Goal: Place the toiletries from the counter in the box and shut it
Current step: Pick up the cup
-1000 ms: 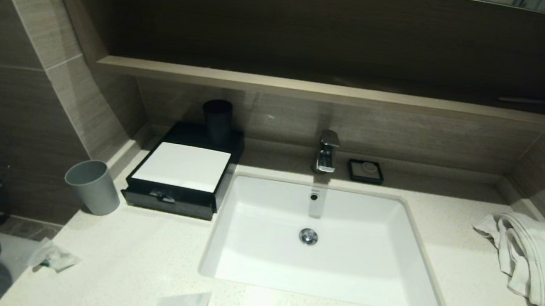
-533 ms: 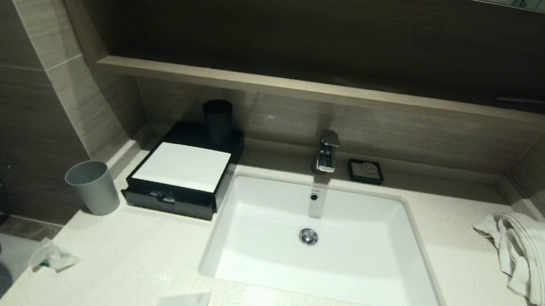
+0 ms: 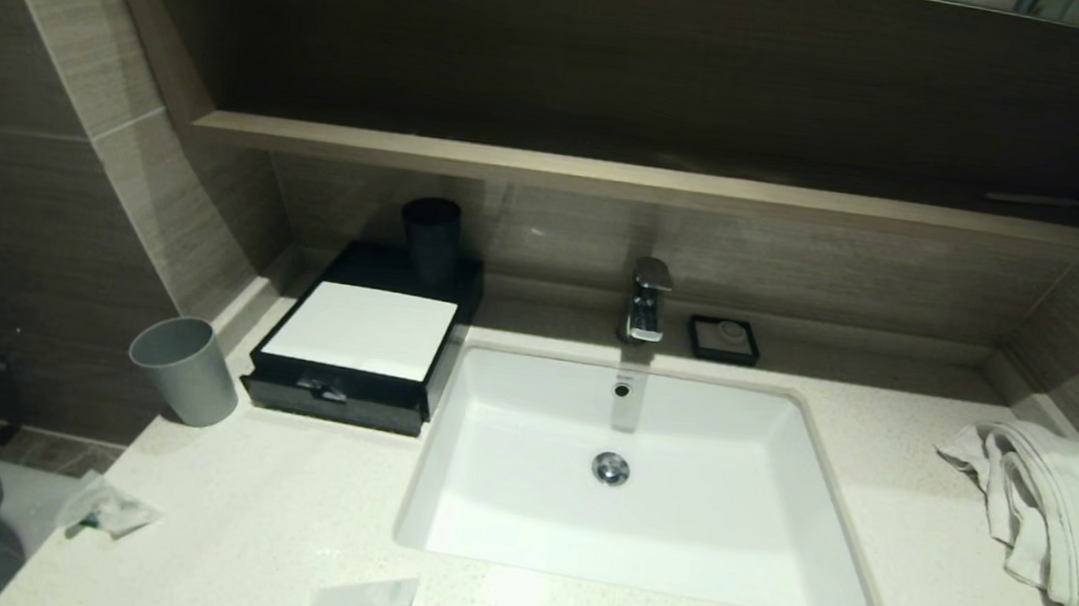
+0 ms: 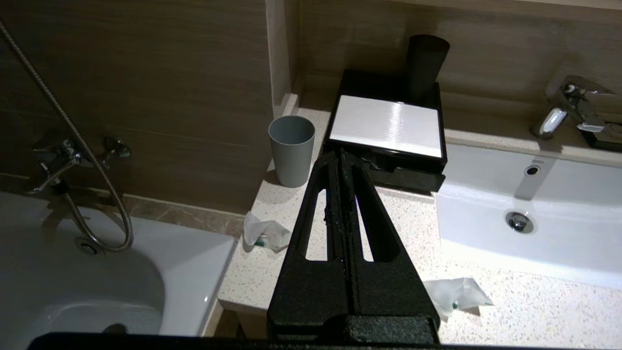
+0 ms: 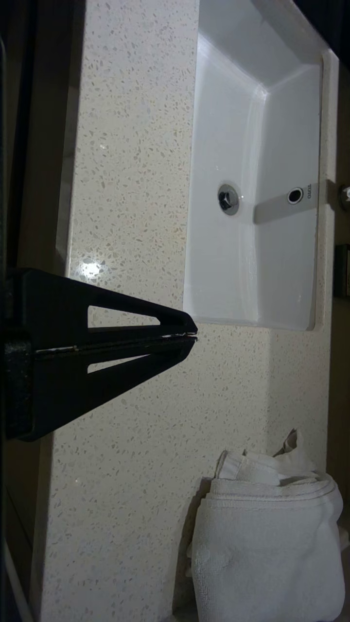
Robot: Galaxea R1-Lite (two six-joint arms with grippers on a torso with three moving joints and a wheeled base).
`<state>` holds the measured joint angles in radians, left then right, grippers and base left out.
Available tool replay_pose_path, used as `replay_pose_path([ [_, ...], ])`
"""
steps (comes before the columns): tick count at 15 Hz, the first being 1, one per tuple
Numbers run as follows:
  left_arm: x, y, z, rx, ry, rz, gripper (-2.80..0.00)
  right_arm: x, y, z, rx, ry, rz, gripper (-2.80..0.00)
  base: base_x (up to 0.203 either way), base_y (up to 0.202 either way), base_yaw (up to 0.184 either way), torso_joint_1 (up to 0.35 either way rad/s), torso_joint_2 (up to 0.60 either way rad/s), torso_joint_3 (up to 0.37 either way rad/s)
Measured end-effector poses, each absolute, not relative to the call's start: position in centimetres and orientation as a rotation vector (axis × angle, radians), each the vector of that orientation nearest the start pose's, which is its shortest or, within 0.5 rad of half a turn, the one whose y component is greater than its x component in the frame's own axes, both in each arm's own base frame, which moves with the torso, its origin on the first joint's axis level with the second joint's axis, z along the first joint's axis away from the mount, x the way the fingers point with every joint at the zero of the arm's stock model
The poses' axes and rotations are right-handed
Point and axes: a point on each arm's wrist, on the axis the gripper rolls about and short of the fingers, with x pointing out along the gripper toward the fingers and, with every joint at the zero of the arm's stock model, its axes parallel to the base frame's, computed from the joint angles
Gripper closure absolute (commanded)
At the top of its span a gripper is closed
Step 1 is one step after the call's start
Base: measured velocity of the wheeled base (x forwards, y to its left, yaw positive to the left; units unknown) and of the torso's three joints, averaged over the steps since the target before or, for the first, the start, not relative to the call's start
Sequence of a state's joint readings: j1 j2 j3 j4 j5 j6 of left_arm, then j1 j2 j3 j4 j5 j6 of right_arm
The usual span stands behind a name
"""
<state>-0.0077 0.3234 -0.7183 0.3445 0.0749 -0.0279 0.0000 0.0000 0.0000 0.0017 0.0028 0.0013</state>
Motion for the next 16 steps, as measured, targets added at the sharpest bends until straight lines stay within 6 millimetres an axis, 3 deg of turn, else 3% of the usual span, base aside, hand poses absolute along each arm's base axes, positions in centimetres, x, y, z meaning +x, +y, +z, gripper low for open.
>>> replay_pose_path([
  [4, 0.2, 0.3, 25.4, -0.026, 0.106, 0.117, 0.00, -2.3, 0.0, 7.5, 0.001, 0.002, 0.003, 0.00, 0.000, 0.000, 0.000, 0.000, 0.00, 0.000],
  [7, 3.8, 0.4, 25.4, -0.012, 0.243, 0.174, 0.00, -2.3, 0.0, 7.5, 0.001, 0.001, 0.002, 0.00, 0.000, 0.000, 0.000, 0.000, 0.00, 0.000],
  [13, 11.3, 1.7, 23.8, 0.011, 0.468, 0.367, 0.00, -2.3, 0.0, 7.5, 0.002, 0.002, 0.003, 0.00, 0.000, 0.000, 0.000, 0.000, 0.00, 0.000],
  [16, 13.6, 2.8, 22.2, 0.019, 0.566, 0.419, 0.00, -2.3, 0.0, 7.5, 0.001, 0.002, 0.002, 0.00, 0.000, 0.000, 0.000, 0.000, 0.00, 0.000],
])
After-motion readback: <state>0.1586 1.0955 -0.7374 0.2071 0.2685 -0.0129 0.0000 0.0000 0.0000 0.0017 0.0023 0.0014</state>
